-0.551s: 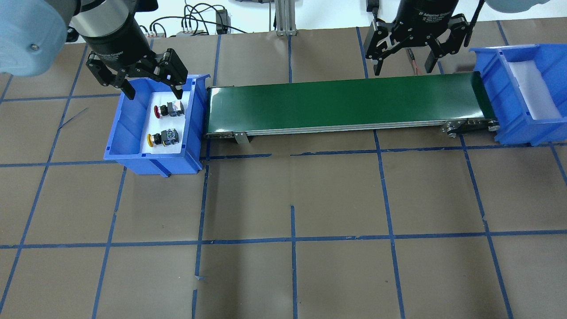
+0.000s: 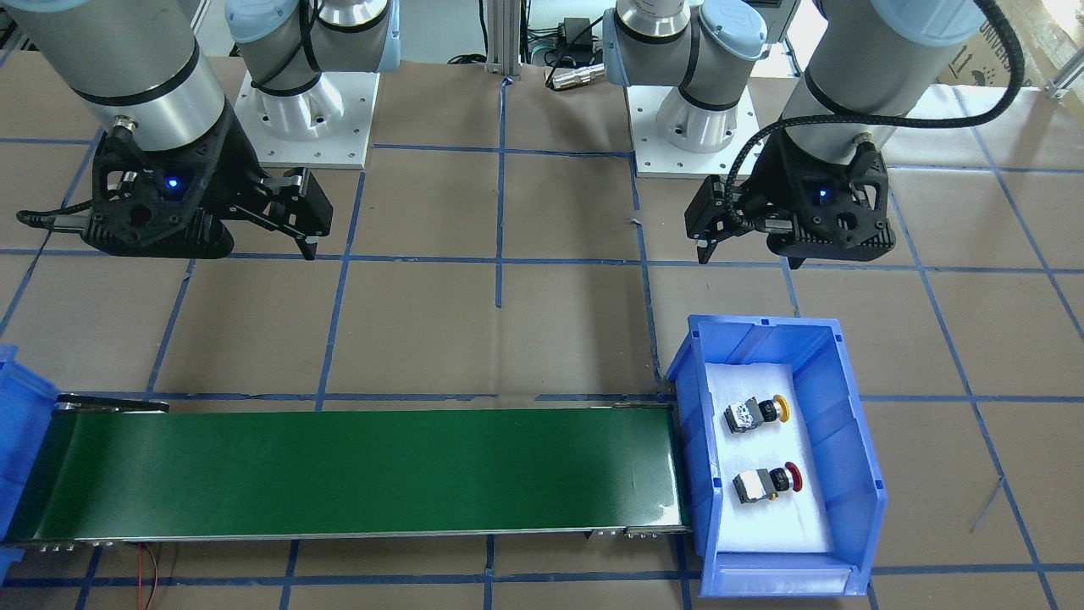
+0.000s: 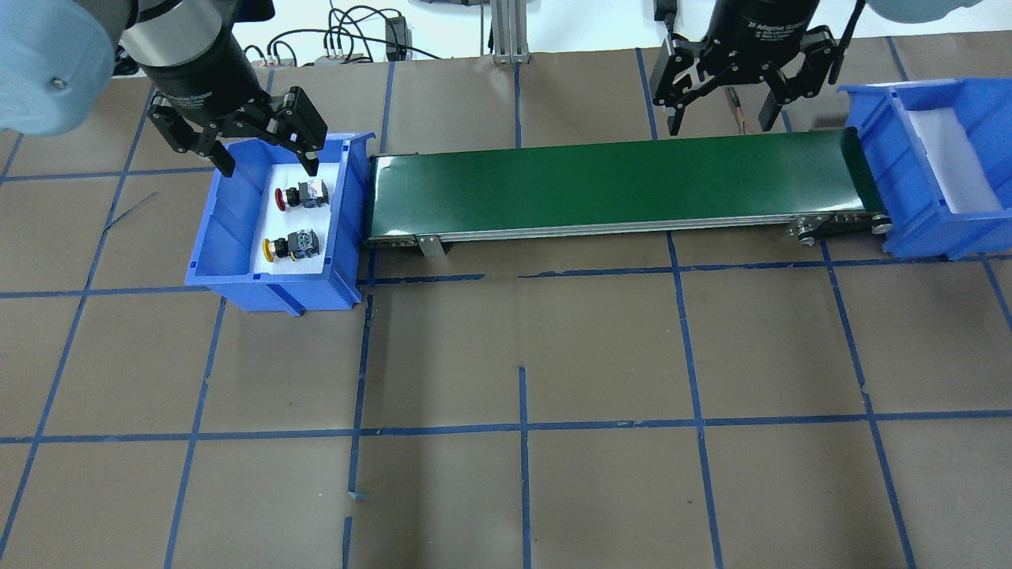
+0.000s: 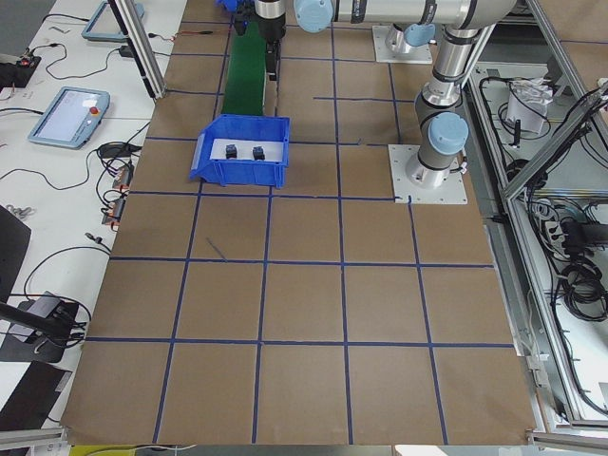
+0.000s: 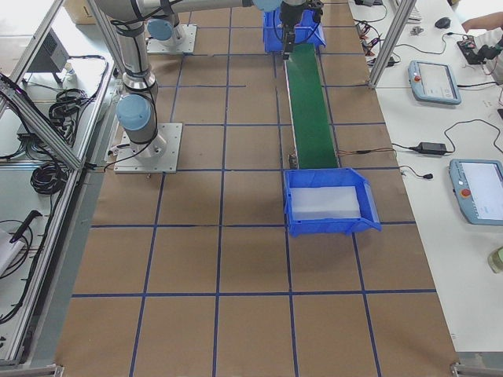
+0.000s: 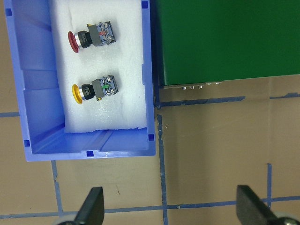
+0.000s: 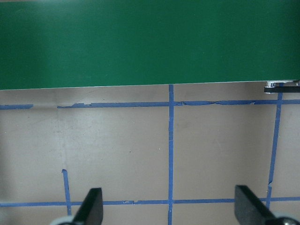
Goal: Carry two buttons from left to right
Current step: 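Lower the left gripper into the blue bin over the yellow-capped button, then grasp the yellow-capped button with the left gripper and lift it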
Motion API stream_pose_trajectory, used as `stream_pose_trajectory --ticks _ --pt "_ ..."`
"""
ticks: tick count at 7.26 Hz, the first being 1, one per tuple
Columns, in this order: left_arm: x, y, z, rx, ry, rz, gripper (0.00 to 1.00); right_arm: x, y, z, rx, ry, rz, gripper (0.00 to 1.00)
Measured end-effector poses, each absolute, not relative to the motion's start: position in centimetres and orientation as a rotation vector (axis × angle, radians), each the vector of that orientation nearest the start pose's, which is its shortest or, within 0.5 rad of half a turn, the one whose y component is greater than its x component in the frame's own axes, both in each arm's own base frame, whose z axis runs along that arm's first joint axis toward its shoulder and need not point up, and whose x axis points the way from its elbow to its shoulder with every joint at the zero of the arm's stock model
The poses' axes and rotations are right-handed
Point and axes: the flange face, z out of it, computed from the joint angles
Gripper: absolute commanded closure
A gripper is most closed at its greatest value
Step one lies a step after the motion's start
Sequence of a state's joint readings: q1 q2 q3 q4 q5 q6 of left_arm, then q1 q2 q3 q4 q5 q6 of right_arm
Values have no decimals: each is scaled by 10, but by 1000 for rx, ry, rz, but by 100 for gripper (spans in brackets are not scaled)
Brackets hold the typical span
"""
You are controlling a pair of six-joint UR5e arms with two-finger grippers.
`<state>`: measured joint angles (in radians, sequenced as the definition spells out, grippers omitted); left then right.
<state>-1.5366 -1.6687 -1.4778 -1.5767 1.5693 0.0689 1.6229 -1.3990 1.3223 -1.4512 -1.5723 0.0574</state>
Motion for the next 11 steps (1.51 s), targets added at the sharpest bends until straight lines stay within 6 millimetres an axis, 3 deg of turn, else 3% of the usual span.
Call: stream_pose_trajectory --ticks 1,2,5,7,9,11 --pt "-95 -542 481 24 3147 21 2 162 -551 508 8 3144 67 0" --pt "-75 -548 475 16 3151 37 8 162 -551 508 9 3144 67 0" --pt "-53 -560 434 269 3153 129 8 162 -551 507 8 3145 73 0" --pt "-45 -581 395 534 3117 70 8 162 -551 506 8 3145 76 0" --pt "-37 -621 342 779 3001 -12 8 162 -551 506 7 3145 77 0" --pt "-33 -633 304 1005 2905 15 8 162 -551 506 7 3145 77 0"
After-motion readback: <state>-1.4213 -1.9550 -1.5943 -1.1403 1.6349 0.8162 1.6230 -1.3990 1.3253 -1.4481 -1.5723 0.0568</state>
